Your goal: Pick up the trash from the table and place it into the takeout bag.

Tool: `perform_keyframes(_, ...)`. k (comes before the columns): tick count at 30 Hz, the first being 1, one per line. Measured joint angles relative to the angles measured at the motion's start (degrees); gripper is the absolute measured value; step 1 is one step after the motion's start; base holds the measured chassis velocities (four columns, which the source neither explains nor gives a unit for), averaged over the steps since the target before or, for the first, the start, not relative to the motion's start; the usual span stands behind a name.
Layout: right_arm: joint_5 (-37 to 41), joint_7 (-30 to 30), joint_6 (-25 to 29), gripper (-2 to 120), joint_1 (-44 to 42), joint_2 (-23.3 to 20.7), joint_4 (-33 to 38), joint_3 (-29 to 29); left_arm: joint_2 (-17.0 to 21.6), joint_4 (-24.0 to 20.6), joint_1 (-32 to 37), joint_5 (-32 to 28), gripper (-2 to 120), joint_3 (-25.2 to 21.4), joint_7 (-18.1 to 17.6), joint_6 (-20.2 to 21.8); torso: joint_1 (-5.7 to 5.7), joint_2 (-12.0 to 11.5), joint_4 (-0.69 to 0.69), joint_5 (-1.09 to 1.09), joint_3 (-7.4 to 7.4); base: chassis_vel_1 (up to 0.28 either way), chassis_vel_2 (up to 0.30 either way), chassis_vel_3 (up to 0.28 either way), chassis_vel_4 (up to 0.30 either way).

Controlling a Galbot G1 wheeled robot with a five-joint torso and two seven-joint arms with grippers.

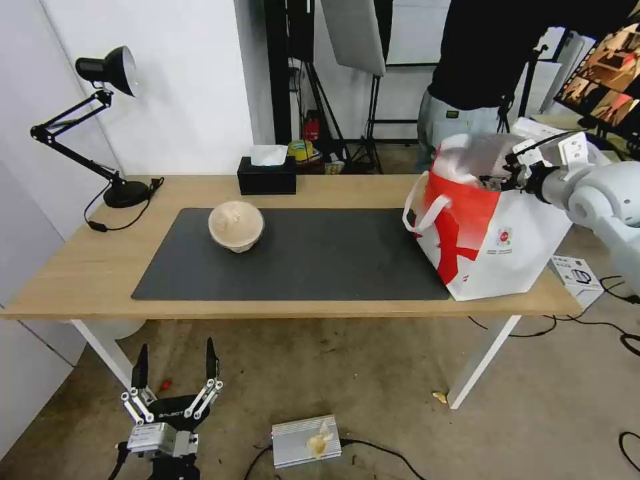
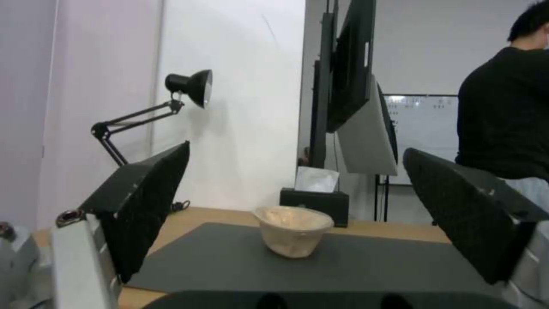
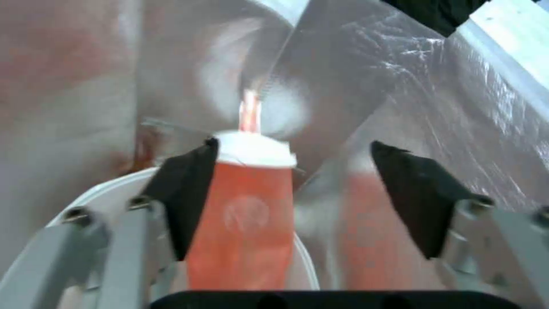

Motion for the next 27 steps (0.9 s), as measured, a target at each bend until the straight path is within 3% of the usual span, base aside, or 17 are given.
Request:
perform_keyframes(7,-1.13,-0.93,-0.04,98,1.15,-0.94,0.20,-0.76,0.00,-0.30,0.04,-0.03,100,-0.01,0.00,0.00,0.00,0.00,0.00,0.00,0.00,0.000,0.000,0.000,0.000)
perform_keyframes(16,-0.20,-0.43,0.11,100,-1.15,-1.35,1.99,1.78,0.02,-0.64,0.18,-0.08,100,-0.09,0.00,0.00,0.01,0.00,0.00,0.01,0.00,0.000,0.000,0.000,0.000)
perform_keyframes(21,7.72,5.44,2.68,100,-4.03,-1.21,5.20,5.07,0.02,-0.66,0.17,-0.19,100,-0.34,-0.01,0.00,0.00,0.00,0.00,0.00,0.00,0.000,0.000,0.000,0.000)
perform_keyframes(24,13.45,13.12,8.43,100,-6.72,-0.76,9.31,7.43,0.02,-1.12,0.12,-0.55,100,-0.71,-0.08,0.00,0.00,0.00,0.00,0.00,0.00,0.000,0.000,0.000,0.000)
perform_keyframes(25,13.45,13.12,8.43,100,-6.72,-0.76,9.31,7.43,0.02,-1.12,0.12,-0.55,100,-0.71,-0.08,0.00,0.00,0.00,0.00,0.00,0.00,0.000,0.000,0.000,0.000)
perform_keyframes(27,16.36,18.94,14.69,100,-8.57,-0.06,12.30,8.38,0.03,-1.28,0.14,-0.66,100,-0.86,-0.11,0.01,0.00,0.00,0.00,-0.01,0.00,0.000,0.000,0.000,0.000)
